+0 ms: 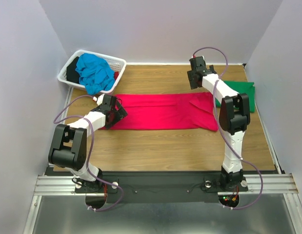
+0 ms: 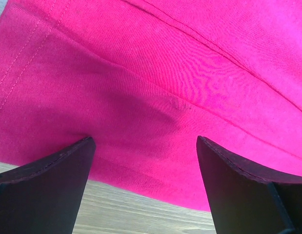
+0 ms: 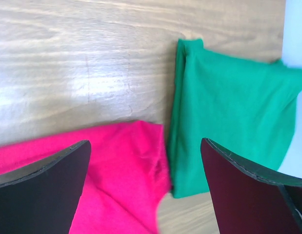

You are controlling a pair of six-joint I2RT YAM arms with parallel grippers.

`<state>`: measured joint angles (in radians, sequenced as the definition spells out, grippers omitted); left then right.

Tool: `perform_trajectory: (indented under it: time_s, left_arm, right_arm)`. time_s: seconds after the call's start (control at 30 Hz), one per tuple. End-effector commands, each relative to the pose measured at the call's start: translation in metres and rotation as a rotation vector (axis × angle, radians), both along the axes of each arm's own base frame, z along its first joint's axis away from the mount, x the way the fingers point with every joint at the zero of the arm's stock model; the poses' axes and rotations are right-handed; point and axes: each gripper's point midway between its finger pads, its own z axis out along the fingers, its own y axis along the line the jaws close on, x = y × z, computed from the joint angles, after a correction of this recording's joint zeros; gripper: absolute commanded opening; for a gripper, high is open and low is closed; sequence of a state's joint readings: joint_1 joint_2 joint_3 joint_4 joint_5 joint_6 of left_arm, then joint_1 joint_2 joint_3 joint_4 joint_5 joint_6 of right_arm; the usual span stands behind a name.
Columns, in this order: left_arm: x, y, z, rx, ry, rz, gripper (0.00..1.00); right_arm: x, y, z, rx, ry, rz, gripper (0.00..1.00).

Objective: Fold and stack the t-shirts
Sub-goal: Fold the tshirt

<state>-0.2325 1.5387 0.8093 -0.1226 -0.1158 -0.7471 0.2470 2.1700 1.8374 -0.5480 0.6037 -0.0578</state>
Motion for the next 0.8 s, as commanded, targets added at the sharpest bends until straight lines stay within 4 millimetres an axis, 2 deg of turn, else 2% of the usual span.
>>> perform_trajectory:
  time_s: [0.0, 0.03, 0.13, 0.23, 0.27, 0.3, 0.33, 0.4, 0.43, 0.57, 0.63, 0.77]
  left_arm:
    - [-0.041, 0.023, -0.029, 0.092, 0.159, 0.007, 0.98]
    - [-0.041, 0.023, -0.028, 0.092, 0.159, 0.009, 0.98]
    - [-0.039, 0.022, -0.025, 0.086, 0.148, 0.004, 0.98]
    - [-0.037, 0.021, -0.022, 0.083, 0.139, 0.005, 0.98]
    - [-0.036, 0.021, -0.02, 0.08, 0.136, 0.007, 0.98]
    - [-0.036, 0.02, -0.02, 0.078, 0.135, 0.007, 0.98]
    - [-0.035, 0.02, -0.019, 0.078, 0.131, 0.007, 0.98]
    - [-0.033, 0.021, -0.017, 0.087, 0.127, 0.006, 0.98]
    - [-0.034, 0.022, -0.018, 0.092, 0.129, 0.005, 0.98]
    - [-0.035, 0.025, -0.02, 0.103, 0.137, 0.013, 0.98]
    - [-0.036, 0.024, -0.021, 0.097, 0.14, 0.011, 0.98]
    - [-0.037, 0.025, -0.02, 0.101, 0.14, 0.014, 0.98]
  right_arm:
    - [0.009, 0.01, 0.052, -0.005, -0.046, 0.2, 1.0]
    - [0.008, 0.011, 0.052, -0.011, -0.038, 0.219, 1.0]
    - [0.007, 0.008, 0.067, -0.009, -0.076, 0.188, 1.0]
    - [-0.013, 0.028, 0.078, 0.167, -0.109, 0.201, 1.0]
    - [-0.034, 0.039, 0.051, 0.246, -0.034, 0.21, 1.0]
    - [-0.048, 0.041, 0.063, 0.264, -0.051, 0.221, 1.0]
    - [-0.061, 0.044, 0.052, 0.264, -0.019, 0.231, 1.0]
    - [-0.075, 0.037, 0.035, 0.218, 0.022, 0.238, 1.0]
    - [-0.091, 0.03, 0.01, 0.187, 0.085, 0.235, 1.0]
    - [-0.109, 0.024, -0.036, 0.115, 0.209, 0.256, 1.0]
    - [-0.111, 0.03, -0.048, 0.093, 0.243, 0.284, 1.0]
    - [-0.098, 0.026, -0.053, 0.054, 0.228, 0.247, 1.0]
